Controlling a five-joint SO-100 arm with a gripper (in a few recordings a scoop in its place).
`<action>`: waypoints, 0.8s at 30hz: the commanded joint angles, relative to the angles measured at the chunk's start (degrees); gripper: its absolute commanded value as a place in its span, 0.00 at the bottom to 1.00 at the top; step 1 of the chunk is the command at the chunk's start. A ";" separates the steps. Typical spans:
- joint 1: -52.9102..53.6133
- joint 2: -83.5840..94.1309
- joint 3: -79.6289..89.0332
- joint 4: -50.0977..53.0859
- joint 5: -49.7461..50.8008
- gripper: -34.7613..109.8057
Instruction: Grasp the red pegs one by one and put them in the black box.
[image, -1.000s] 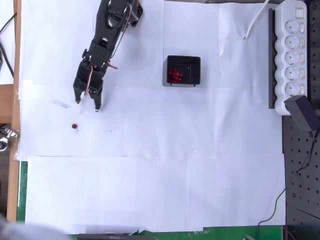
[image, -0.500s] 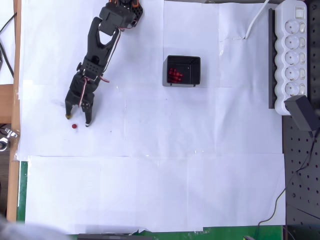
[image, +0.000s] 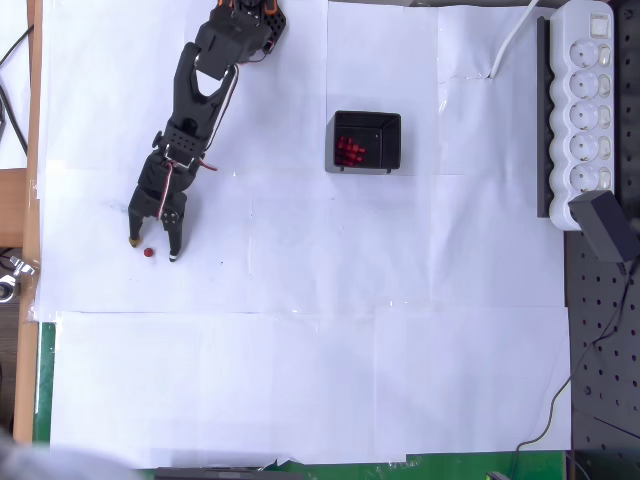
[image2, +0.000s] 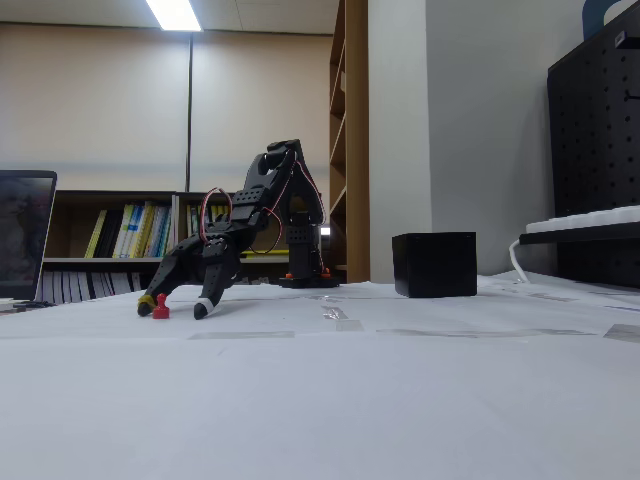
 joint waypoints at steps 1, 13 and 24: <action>-0.44 1.32 2.11 -1.85 -0.70 0.43; -0.97 3.96 4.66 -3.08 -1.14 0.43; -1.05 4.04 4.39 -2.90 -0.97 0.40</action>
